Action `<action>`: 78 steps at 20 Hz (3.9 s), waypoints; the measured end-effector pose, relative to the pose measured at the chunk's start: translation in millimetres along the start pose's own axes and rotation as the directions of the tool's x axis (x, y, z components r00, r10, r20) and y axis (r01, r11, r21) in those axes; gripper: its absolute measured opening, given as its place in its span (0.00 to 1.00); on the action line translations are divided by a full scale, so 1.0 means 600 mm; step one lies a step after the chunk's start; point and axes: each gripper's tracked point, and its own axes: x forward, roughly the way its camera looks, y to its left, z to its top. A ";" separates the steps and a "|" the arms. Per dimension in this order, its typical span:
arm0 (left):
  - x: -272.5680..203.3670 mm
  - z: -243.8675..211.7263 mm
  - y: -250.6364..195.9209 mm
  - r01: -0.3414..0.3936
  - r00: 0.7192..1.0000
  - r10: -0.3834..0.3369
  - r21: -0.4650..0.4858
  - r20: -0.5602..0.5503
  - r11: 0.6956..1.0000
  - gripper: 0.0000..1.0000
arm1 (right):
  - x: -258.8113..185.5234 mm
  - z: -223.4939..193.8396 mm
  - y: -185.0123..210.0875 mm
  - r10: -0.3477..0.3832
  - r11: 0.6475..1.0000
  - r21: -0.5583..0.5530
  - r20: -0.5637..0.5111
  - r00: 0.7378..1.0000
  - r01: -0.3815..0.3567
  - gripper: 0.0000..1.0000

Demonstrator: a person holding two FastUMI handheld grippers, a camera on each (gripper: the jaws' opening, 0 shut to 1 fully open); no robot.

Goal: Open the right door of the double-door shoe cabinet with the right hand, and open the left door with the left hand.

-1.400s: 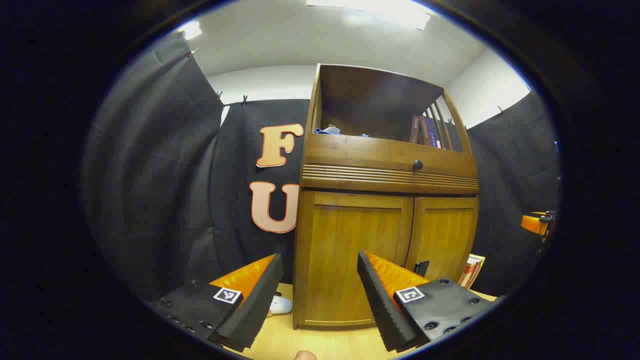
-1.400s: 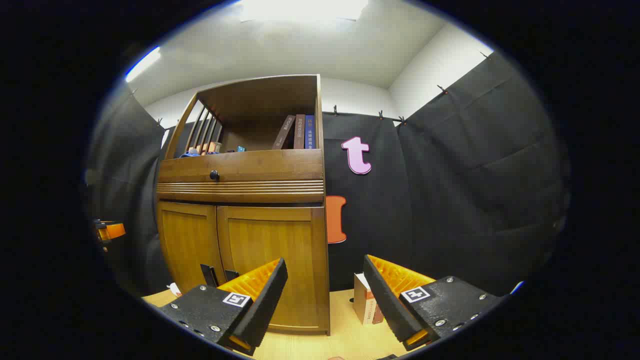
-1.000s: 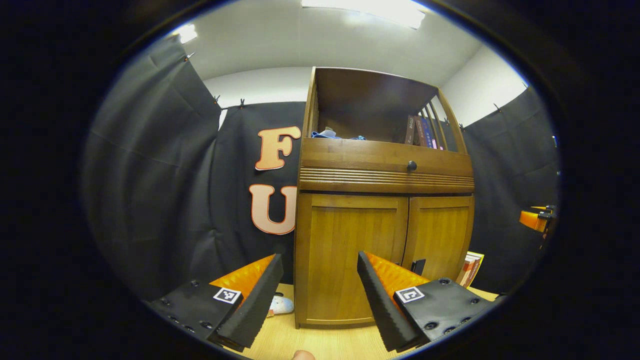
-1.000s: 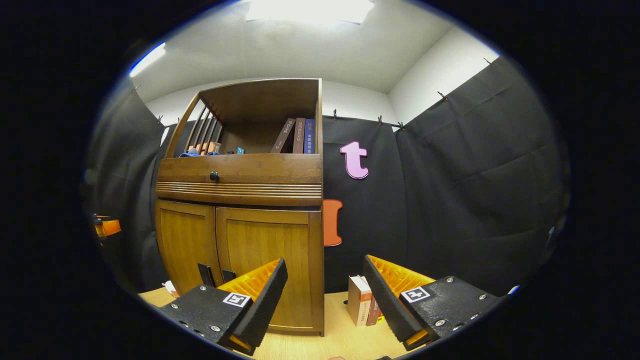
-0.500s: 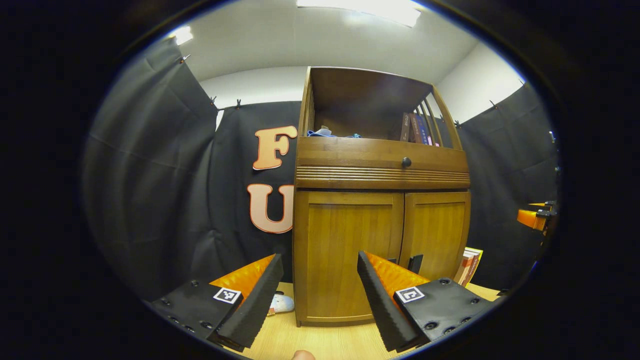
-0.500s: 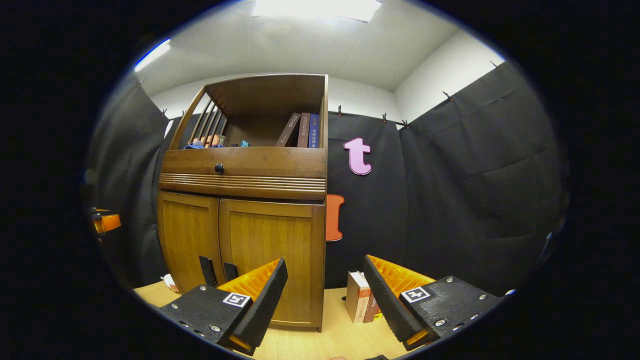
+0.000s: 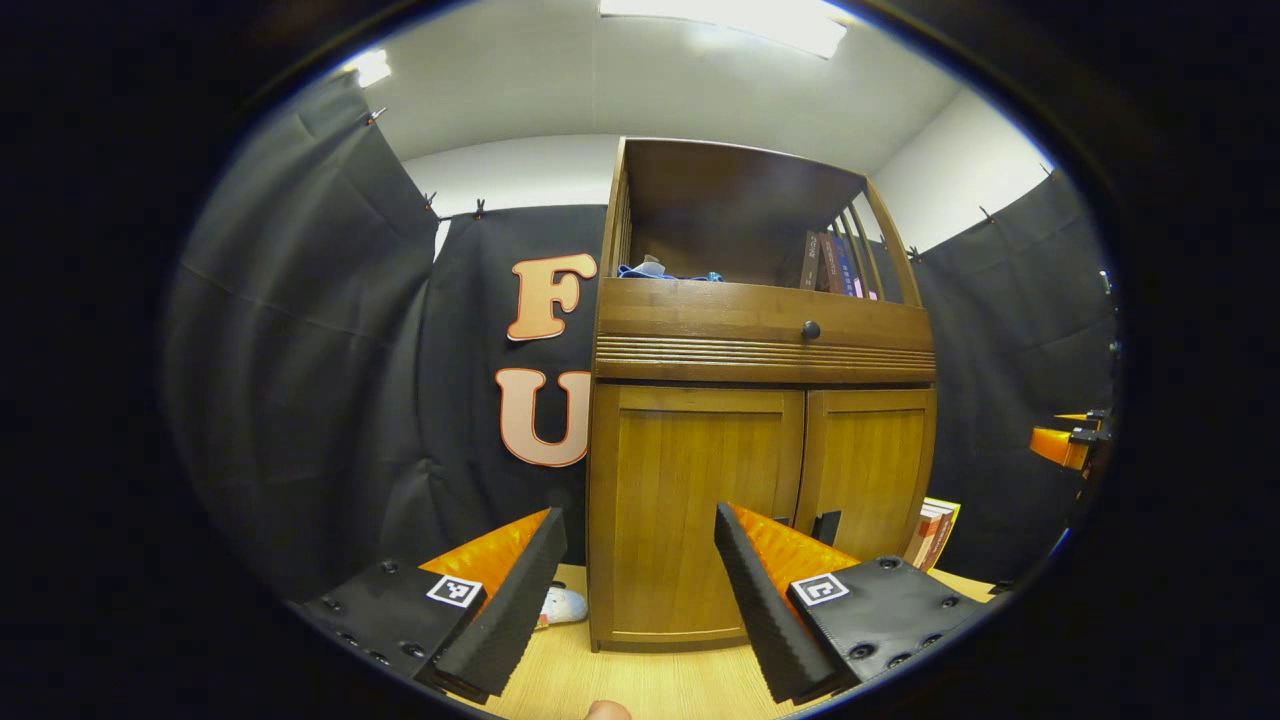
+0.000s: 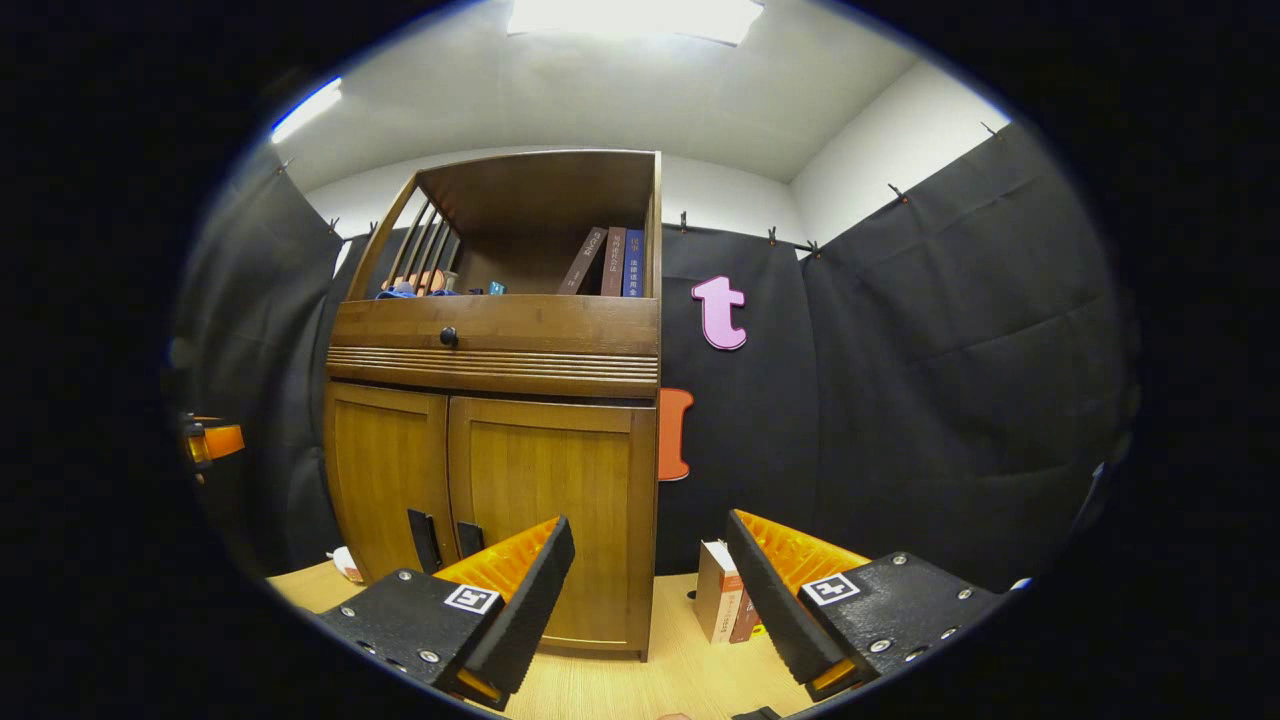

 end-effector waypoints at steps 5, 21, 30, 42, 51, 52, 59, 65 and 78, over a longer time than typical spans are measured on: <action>-0.010 -0.001 -0.006 0.016 1.000 -0.016 -0.018 -0.008 1.000 0.99 | -0.002 -0.012 0.015 0.009 1.000 0.003 -0.004 1.000 -0.009 0.94; -0.030 -0.002 0.046 -0.036 0.999 0.036 0.005 0.005 0.999 0.94 | 0.093 -0.157 0.243 0.148 0.989 0.040 -0.088 0.985 -0.145 0.94; -0.037 -0.023 0.081 -0.074 0.997 0.075 0.015 -0.012 0.997 0.94 | 0.181 -0.239 0.342 0.207 0.974 0.121 -0.140 0.968 -0.191 0.95; -0.047 -0.035 0.125 -0.129 0.992 0.130 0.029 -0.012 0.991 0.96 | 0.284 -0.329 0.398 0.196 0.977 0.128 -0.208 0.958 -0.172 0.76; -0.047 -0.036 0.126 -0.127 0.992 0.128 0.035 -0.023 0.991 0.99 | 0.299 -0.354 0.402 0.195 0.977 0.128 -0.241 0.951 -0.168 0.29; -0.046 -0.034 0.122 -0.123 0.992 0.123 0.029 -0.022 0.992 0.94 | 0.295 -0.353 0.401 0.197 0.977 0.132 -0.245 0.949 -0.168 0.33; -0.047 -0.027 0.099 -0.094 0.996 0.094 0.016 -0.005 0.995 0.94 | 0.224 -0.342 0.378 0.252 0.965 0.137 -0.243 0.937 -0.224 0.27; -0.037 -0.036 0.073 -0.058 0.998 0.058 0.008 -0.021 0.998 0.96 | 0.137 -0.326 0.326 0.271 0.960 0.129 -0.227 0.935 -0.247 0.27; -0.039 -0.030 0.027 -0.016 1.000 0.016 0.012 -0.016 1.000 0.94 | 0.014 -0.297 0.196 0.226 0.974 0.090 -0.232 0.946 -0.210 0.18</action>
